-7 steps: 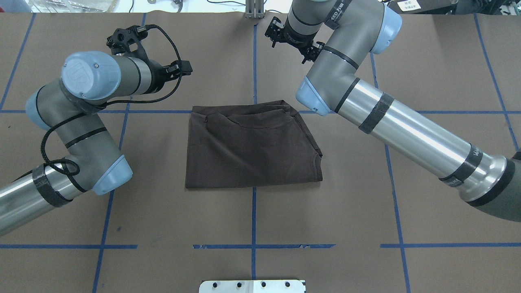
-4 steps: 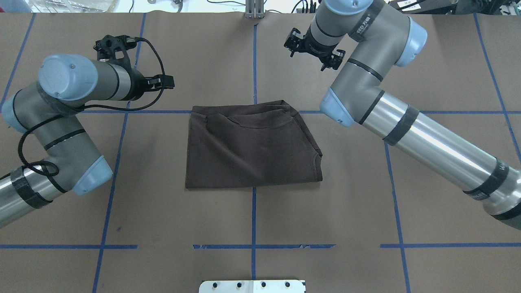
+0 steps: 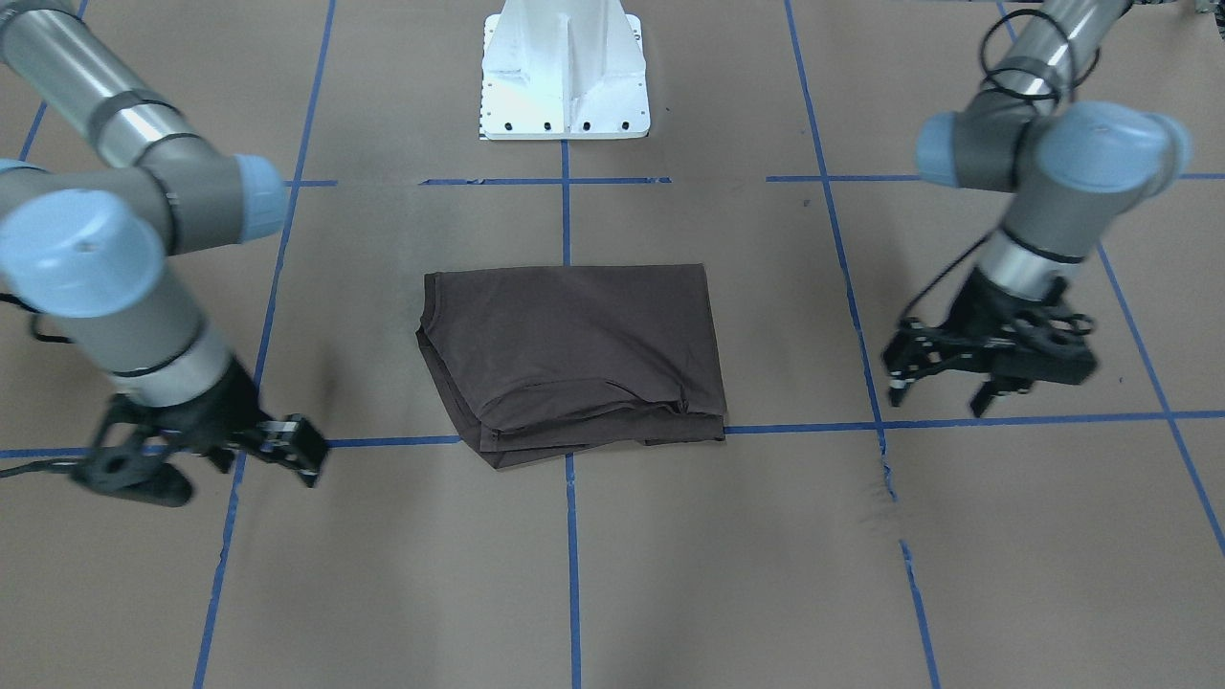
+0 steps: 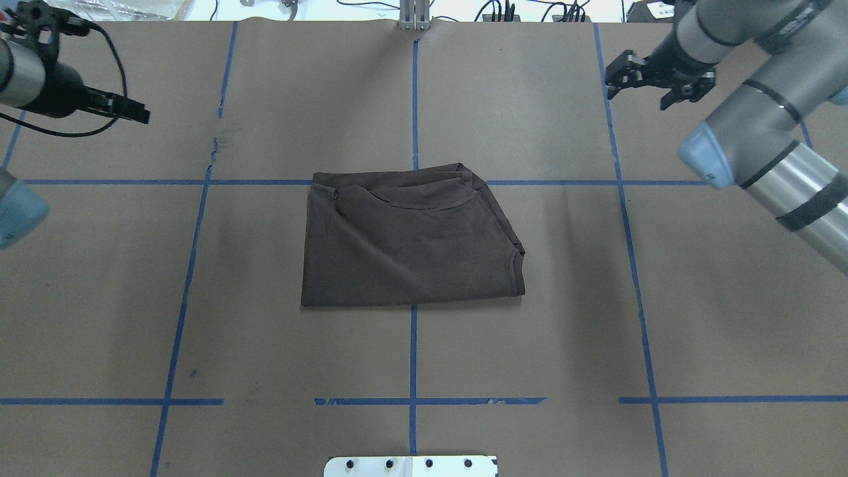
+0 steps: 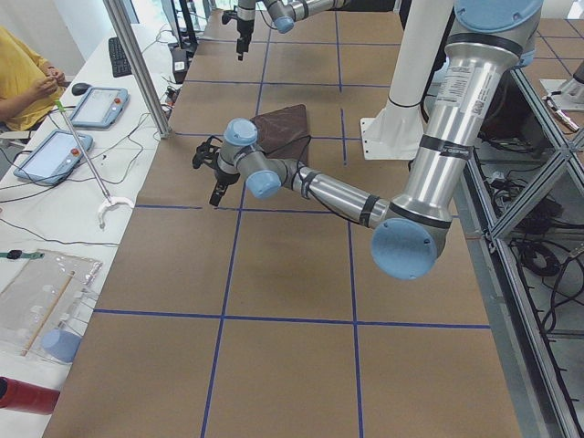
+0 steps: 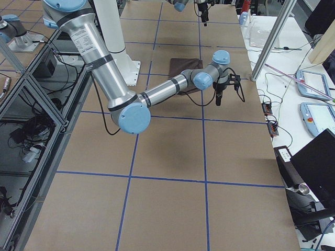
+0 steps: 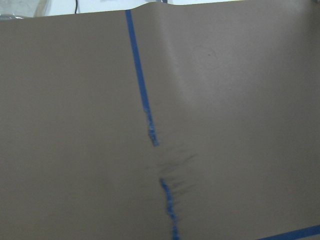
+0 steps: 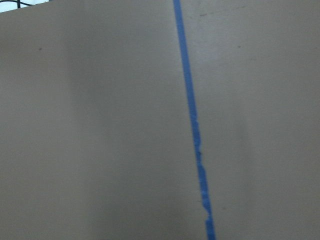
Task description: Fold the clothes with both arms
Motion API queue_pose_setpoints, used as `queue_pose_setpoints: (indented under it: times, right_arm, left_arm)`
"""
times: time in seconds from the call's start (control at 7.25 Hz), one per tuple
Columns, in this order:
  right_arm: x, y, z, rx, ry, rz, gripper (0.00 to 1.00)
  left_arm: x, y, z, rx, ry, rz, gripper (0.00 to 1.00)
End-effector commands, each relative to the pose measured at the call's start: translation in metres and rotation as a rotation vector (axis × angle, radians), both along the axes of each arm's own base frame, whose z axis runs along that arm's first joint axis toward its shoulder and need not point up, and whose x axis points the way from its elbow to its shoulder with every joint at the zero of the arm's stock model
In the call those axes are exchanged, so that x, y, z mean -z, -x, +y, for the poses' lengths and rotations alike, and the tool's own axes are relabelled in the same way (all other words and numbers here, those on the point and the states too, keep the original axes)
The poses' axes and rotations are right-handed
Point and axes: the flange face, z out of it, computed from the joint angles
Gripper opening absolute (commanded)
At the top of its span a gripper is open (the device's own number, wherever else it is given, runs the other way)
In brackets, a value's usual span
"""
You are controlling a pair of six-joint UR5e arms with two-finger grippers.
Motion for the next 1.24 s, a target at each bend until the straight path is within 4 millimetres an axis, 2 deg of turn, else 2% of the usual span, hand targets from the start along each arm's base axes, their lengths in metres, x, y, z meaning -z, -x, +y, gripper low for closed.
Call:
queue_pose_setpoints:
  times: [0.0,0.14,0.28,0.41,0.55,0.69,0.83,0.97,1.1]
  right_arm:
    - [-0.093,-0.125,0.032,0.107,-0.065,0.027,1.0]
    - [-0.122,-0.159,0.045,0.154,-0.095,0.065,1.0]
    - [-0.135,-0.184,0.054,0.175,-0.102,0.085,1.0]
    - [-0.153,-0.19,0.087,0.201,-0.092,0.093,1.0]
    - [-0.165,-0.194,0.11,0.21,-0.08,0.096,1.0]
    - [-0.168,-0.194,0.121,0.217,-0.07,0.097,1.0]
    - [-0.171,-0.197,0.123,0.243,-0.075,0.104,1.0]
    - [-0.174,-0.203,0.125,0.309,-0.079,0.116,1.0]
    - [-0.172,-0.202,0.126,0.347,-0.057,0.122,1.0]
  left_arm:
    - [-0.062,0.127,0.016,-0.091,-0.017,-0.004,1.0]
    - [-0.083,0.164,0.031,-0.121,-0.027,-0.021,1.0]
    - [-0.105,0.185,0.034,-0.108,0.079,-0.044,1.0]
    - [-0.117,0.189,0.035,-0.148,0.126,-0.074,1.0]
    - [-0.132,0.197,0.042,-0.16,0.214,-0.074,1.0]
    - [-0.142,0.198,0.051,-0.168,0.277,-0.079,1.0]
    - [-0.149,0.198,0.06,-0.168,0.29,-0.079,1.0]
    - [-0.143,0.198,0.056,-0.169,0.28,-0.08,1.0]
    - [-0.144,0.203,0.061,-0.166,0.276,-0.08,1.0]
